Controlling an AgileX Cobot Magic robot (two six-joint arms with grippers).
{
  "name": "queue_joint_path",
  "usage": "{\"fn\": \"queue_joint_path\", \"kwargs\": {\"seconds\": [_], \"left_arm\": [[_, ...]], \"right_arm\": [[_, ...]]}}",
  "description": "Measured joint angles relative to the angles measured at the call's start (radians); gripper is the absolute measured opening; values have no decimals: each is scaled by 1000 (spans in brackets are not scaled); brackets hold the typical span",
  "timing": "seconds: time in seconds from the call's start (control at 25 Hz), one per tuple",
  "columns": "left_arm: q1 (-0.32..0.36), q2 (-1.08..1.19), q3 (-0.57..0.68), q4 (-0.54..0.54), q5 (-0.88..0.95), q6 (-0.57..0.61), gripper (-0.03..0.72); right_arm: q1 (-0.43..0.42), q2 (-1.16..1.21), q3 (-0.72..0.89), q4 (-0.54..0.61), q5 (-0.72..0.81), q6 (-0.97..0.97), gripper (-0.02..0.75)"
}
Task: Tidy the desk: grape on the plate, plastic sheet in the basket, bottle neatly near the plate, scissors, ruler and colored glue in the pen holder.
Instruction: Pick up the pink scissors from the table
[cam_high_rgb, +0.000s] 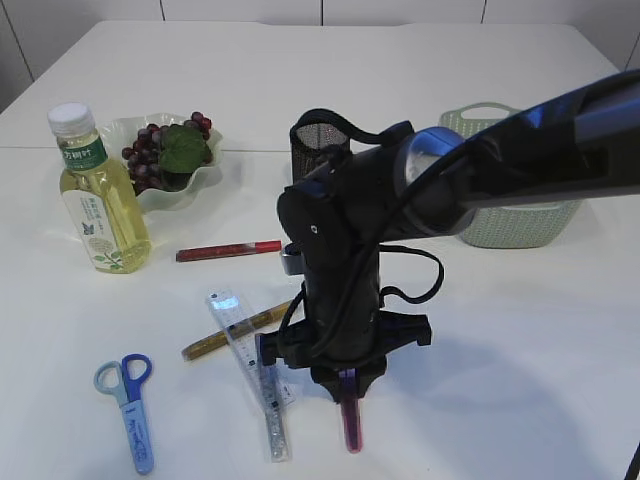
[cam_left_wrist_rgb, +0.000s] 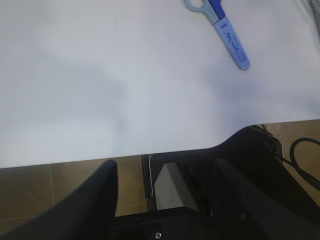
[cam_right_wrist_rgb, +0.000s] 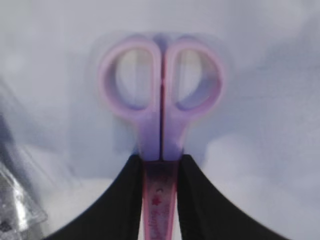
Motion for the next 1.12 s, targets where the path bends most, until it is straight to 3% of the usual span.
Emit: {"fn": "queue_joint_path", "kwargs": {"seconds": [0.32,1.12], "left_arm": [[0,0,0,0,0,0,432],[0,0,0,-4,0,0,432]], "right_arm": [[0,0,-2,73,24,-218,179],[0,0,-2,134,58,-440,177]]}}
